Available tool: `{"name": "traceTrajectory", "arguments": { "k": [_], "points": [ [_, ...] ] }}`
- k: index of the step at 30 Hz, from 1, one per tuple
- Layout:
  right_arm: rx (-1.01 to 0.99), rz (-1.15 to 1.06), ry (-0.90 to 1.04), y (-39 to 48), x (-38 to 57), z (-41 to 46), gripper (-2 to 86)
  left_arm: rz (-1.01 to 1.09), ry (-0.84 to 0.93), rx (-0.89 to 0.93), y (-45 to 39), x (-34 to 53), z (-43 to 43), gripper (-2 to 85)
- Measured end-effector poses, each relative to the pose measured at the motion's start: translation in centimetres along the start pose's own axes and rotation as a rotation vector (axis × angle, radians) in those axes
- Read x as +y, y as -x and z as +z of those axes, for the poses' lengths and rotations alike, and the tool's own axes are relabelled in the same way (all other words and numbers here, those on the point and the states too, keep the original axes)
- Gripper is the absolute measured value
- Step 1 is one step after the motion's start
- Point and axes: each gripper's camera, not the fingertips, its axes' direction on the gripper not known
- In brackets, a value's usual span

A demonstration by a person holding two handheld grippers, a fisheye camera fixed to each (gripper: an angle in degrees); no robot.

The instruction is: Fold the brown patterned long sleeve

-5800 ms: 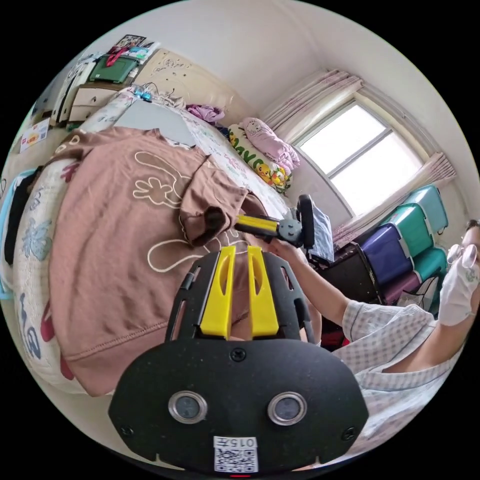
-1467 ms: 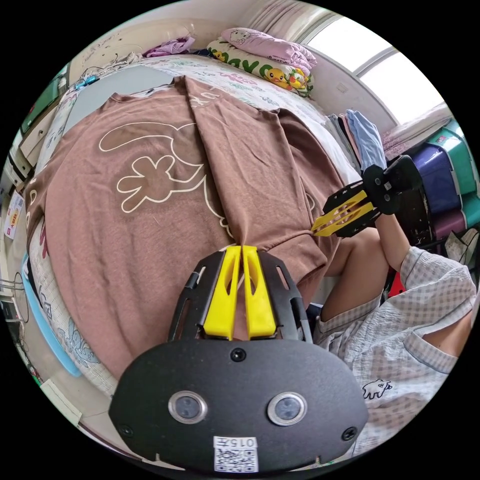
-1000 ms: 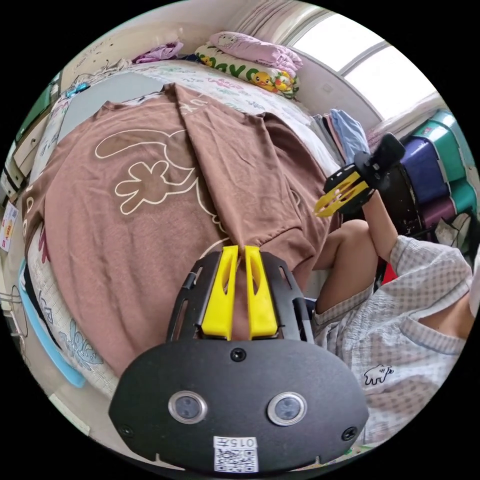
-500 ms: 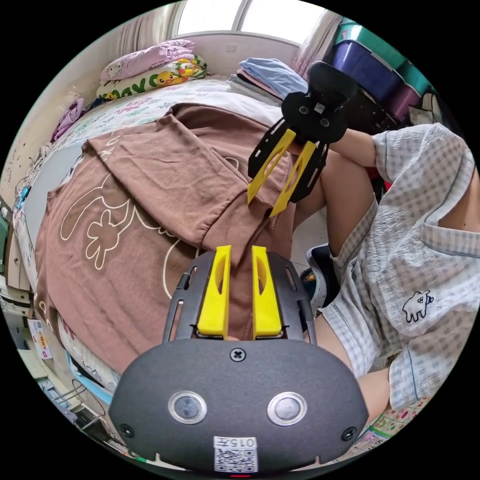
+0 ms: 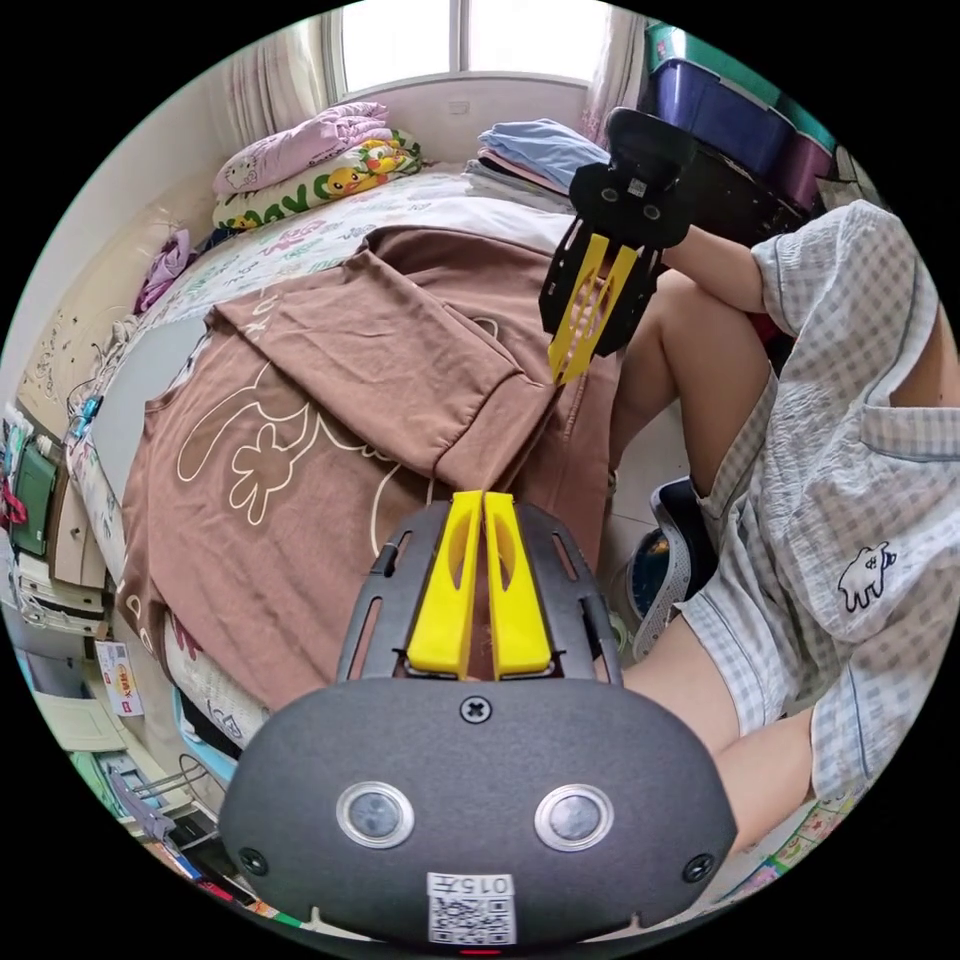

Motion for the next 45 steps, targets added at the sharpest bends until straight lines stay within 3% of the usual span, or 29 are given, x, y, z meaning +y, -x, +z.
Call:
{"name": "traceTrajectory", "arguments": {
  "k": [5, 15, 19, 25, 27, 30, 35, 41, 45],
  "points": [
    [-0.029, -0.048, 0.086, -1.6, -1.5, 1.4, -0.5, 0.028, 0.134, 0.016, -1.3, -0.3, 2.4, -0.5],
    [-0.198, 0.023, 0.024, -13.7, -1.3, -3.4, 3.7, -0.029, 0.138, 0.066, -1.2, 1.4, 1.7, 3.6],
    [-0.241, 0.072, -0.06, -21.7, 1.2, -8.5, 4.0, -0.079, 0.054, 0.066, -0.4, 2.9, -0.2, 4.6],
    [-0.237, 0.656, -0.559, -42.4, 12.2, -18.2, 3.0, -0.097, -0.307, 0.098, -0.8, 1.2, -3.8, 5.2],
    [-0.167, 0.904, -0.722, -48.1, 16.9, -18.3, 1.8, -0.093, -0.336, 0.151, -1.2, -0.7, -2.6, 5.3],
    [-0.045, 1.103, -0.626, -53.5, 17.7, -16.9, 0.7, -0.093, -0.222, 0.152, -1.5, -3.3, 0.6, 5.7],
    [0.093, 1.163, -0.508, -59.1, 14.5, -13.9, -0.3, -0.116, -0.116, 0.116, -1.1, -2.4, 3.0, 6.1],
    [0.439, 1.281, -0.302, -62.9, 12.4, -9.5, -0.6, -0.101, -0.116, 0.077, -0.5, -0.6, 2.1, 6.2],
    [0.37, 1.373, -0.395, -63.6, 15.4, -8.3, -0.6, -0.119, -0.13, 0.101, 1.0, 0.9, 1.2, 6.1]
  ]
}}
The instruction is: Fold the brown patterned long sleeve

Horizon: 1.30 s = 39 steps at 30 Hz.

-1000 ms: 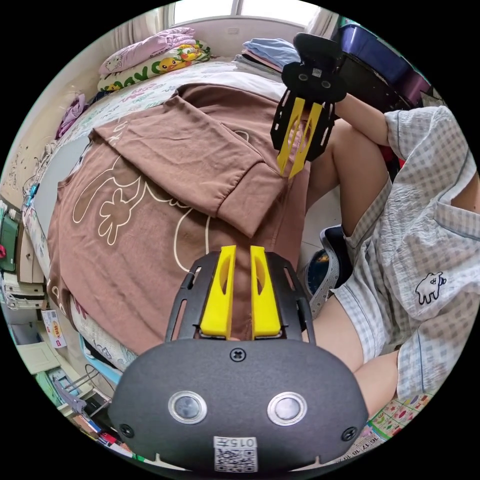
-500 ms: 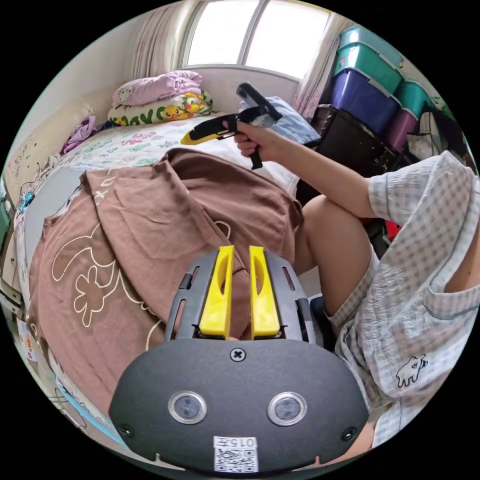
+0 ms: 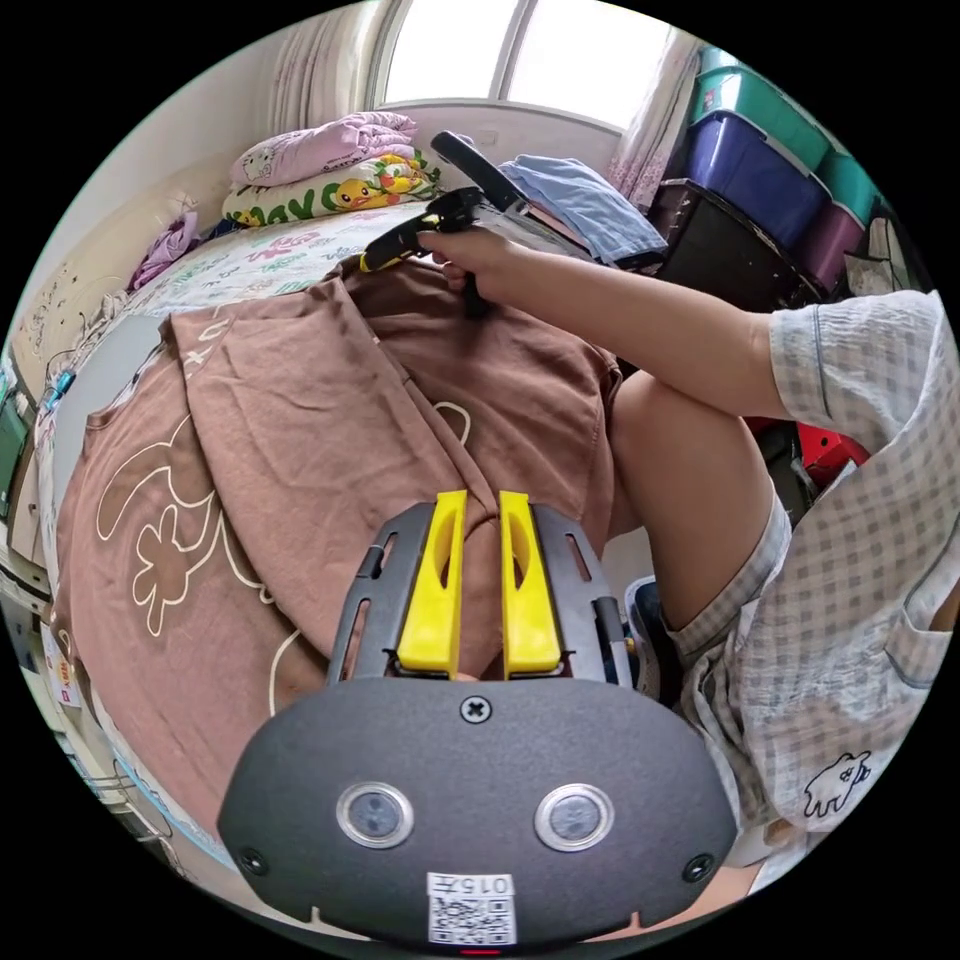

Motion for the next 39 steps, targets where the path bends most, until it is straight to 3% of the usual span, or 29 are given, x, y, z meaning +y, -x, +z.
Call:
{"name": "traceTrajectory", "arguments": {
  "k": [4, 9, 12, 14, 16, 18, 24, 26, 31, 34, 39],
  "points": [
    [-0.067, -0.007, -0.045, 0.6, 1.8, -1.4, -0.5, -0.048, -0.065, 0.061, 3.1, 1.9, -3.6, 5.6],
    [-0.076, -0.12, -0.177, 6.4, 7.1, -5.9, -0.4, -0.267, -0.425, 0.085, 9.6, 8.6, -15.4, 5.5],
    [-0.265, -0.283, -0.177, 11.9, 11.3, -6.9, -0.4, -0.6, -0.703, -0.002, 15.9, 17.9, -23.1, 4.0],
    [-0.375, -0.406, -0.115, 16.2, 14.0, -6.3, -0.4, -1.014, -0.828, -0.145, 21.1, 26.5, -26.9, 2.0],
    [-0.45, -0.528, -0.031, 20.6, 17.0, -4.9, -0.4, -1.172, -0.865, -0.274, 24.1, 31.0, -28.6, 3.0],
    [-0.5, -0.661, 0.088, 25.8, 21.2, -2.6, -0.4, -1.289, -0.818, -0.291, 28.2, 34.4, -29.5, 5.7],
    [-0.472, -0.83, 0.261, 31.2, 31.1, 2.1, -0.5, -1.594, -0.823, -0.068, 41.6, 43.3, -25.8, 13.1],
    [-0.425, -0.868, 0.285, 31.5, 33.4, 3.1, -0.5, -1.731, -0.81, 0.129, 46.3, 47.2, -22.5, 15.6],
    [-0.378, -0.893, 0.358, 31.7, 37.7, 5.0, -0.5, -1.753, -0.962, 0.448, 52.5, 50.0, -18.1, 20.2],
    [-0.375, -0.893, 0.374, 31.6, 39.1, 5.4, -0.6, -1.765, -0.919, 0.514, 55.6, 49.5, -16.5, 20.3],
    [-0.405, -0.872, 0.391, 30.5, 41.0, 5.6, -0.6, -1.693, -0.914, 0.547, 58.0, 47.5, -15.3, 11.9]
  ]
}}
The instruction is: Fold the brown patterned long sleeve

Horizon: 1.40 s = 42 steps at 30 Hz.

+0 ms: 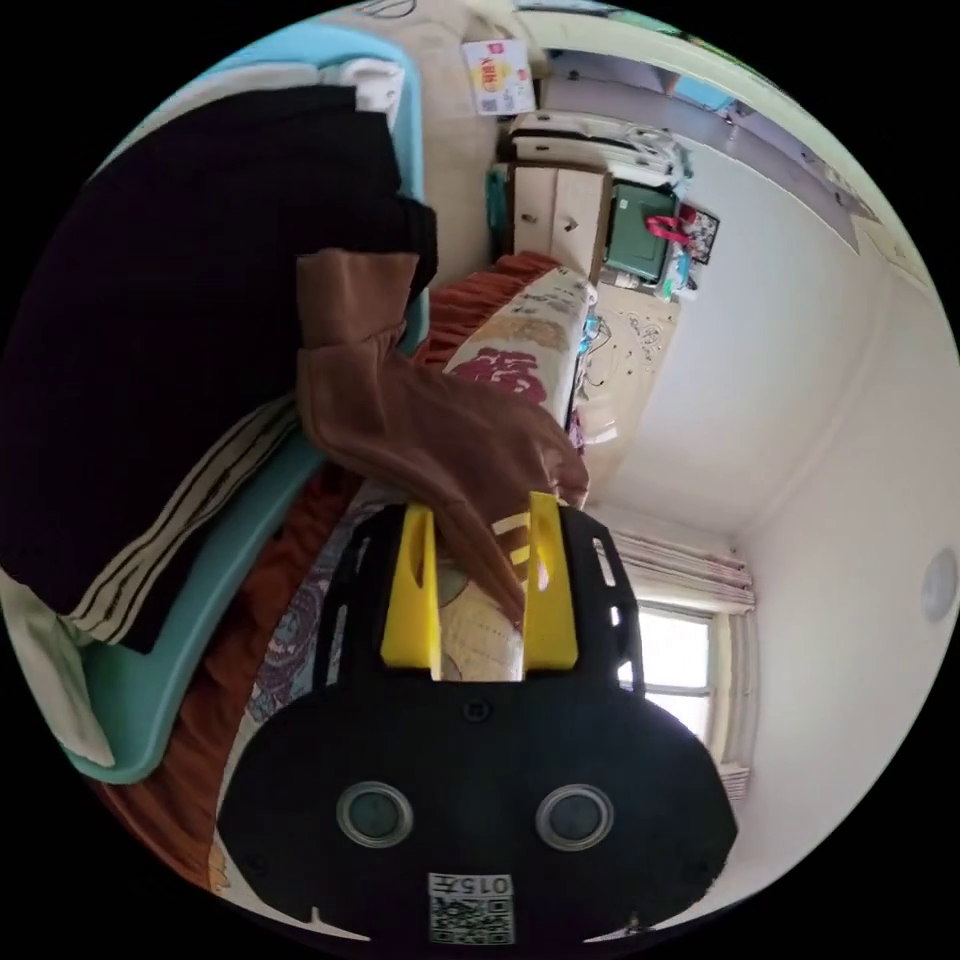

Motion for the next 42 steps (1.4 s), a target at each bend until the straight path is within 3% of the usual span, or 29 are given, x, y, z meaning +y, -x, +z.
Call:
{"name": "traceTrajectory", "arguments": {
  "k": [2, 6, 10, 12, 14, 16, 20, 22, 28, 34, 38, 42],
  "points": [
    [-0.01, 0.005, 0.0, 0.0, 0.5, 0.1, -0.6, 0.096, -0.148, -0.019, -2.0, 1.6, -1.0, 5.1],
    [-0.004, 0.003, 0.001, 0.4, 1.5, 0.0, -0.6, 0.339, -0.397, -0.136, -8.8, 6.9, -2.1, 1.8],
    [0.022, -0.008, 0.001, 0.9, 2.1, -0.7, -0.5, 0.849, -0.478, -0.353, -21.2, 18.7, 3.1, 0.9],
    [0.025, -0.008, -0.002, 0.7, 2.3, -1.2, -0.5, 1.141, -0.388, -0.453, -25.7, 26.3, 7.9, 0.9],
    [0.019, 0.002, -0.02, 0.3, 2.6, -2.2, -0.5, 1.555, -0.143, -0.559, -27.6, 38.7, 15.7, 1.0],
    [-0.015, 0.053, -0.059, -1.4, 3.5, -4.4, -0.5, 1.735, 0.067, -0.681, -25.4, 46.8, 21.5, 1.2],
    [-0.047, 0.237, -0.151, -6.6, 6.2, -10.0, -0.3, 1.799, 0.438, -0.948, -17.6, 56.0, 31.1, 1.5],
    [-0.087, 0.363, -0.254, -10.5, 8.9, -14.2, 0.2, 1.758, 0.489, -1.014, -15.9, 57.5, 33.4, 1.6],
    [-0.222, 0.466, -0.467, -15.0, 12.8, -20.5, 6.4, 1.604, 0.488, -1.091, -15.3, 60.1, 37.5, 2.8],
    [-0.165, 0.492, -0.327, -16.3, 9.4, -17.5, 10.9, 1.373, 0.438, -1.056, -15.1, 60.1, 39.5, 4.5],
    [-0.231, 0.479, -0.279, -16.8, 7.6, -16.0, 5.1, 1.279, 0.411, -0.95, -15.3, 59.3, 39.3, 5.0],
    [-0.211, 0.33, -0.32, -12.2, 7.7, -20.5, 1.2, 1.231, 0.399, -0.862, -15.8, 58.8, 38.6, 5.4]
  ]
}}
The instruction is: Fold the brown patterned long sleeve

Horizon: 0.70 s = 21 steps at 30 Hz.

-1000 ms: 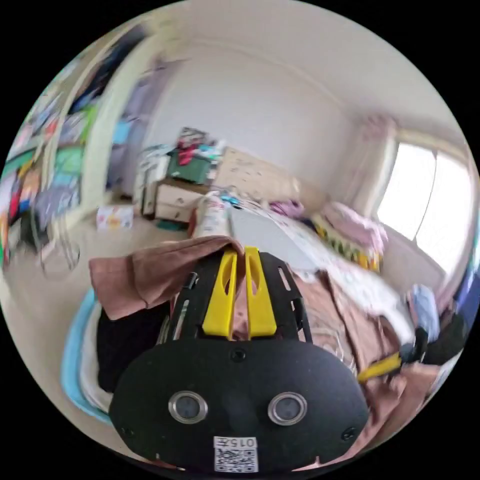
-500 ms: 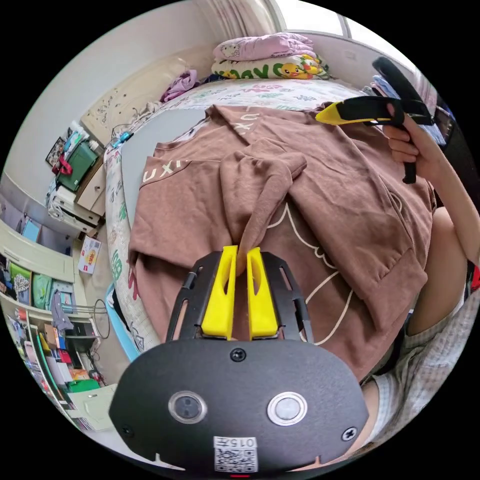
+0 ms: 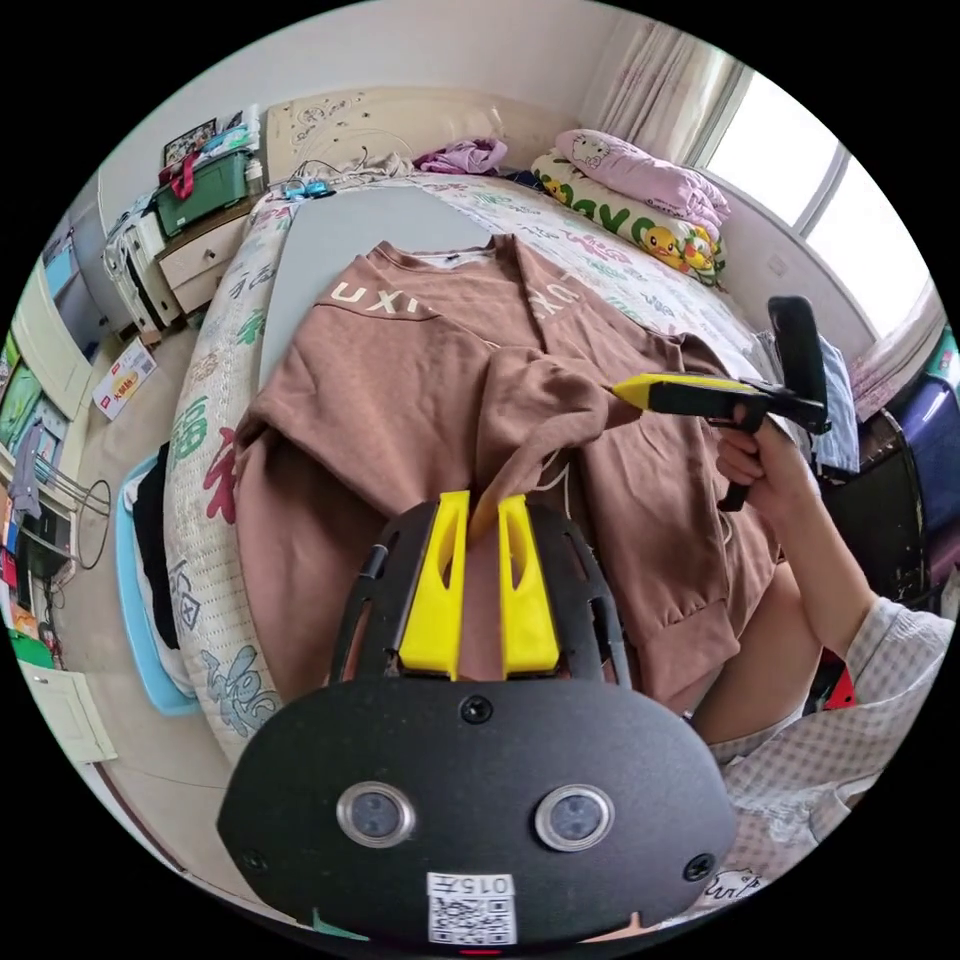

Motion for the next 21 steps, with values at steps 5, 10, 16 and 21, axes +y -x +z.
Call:
{"name": "traceTrajectory", "arguments": {
  "k": [5, 10, 16, 21],
  "points": [
    [-0.154, -0.247, 0.157, 6.9, 2.3, -3.4, 0.4, 0.049, 0.077, 0.016, -0.3, -0.2, 0.1, 6.4],
    [-0.346, -0.429, 0.541, 10.4, 5.4, -1.5, 0.4, 0.104, 0.137, -0.032, -1.6, 0.2, 0.9, 6.6],
    [-0.103, -0.23, 0.257, 6.5, 3.6, -5.9, 7.3, 0.138, 0.179, -0.098, -2.2, 0.7, 0.6, 6.5],
    [-0.05, -0.078, 0.228, 2.9, 2.0, -5.4, 8.9, 0.089, 0.2, -0.2, -0.4, 2.1, -0.4, 5.2]
  ]
}}
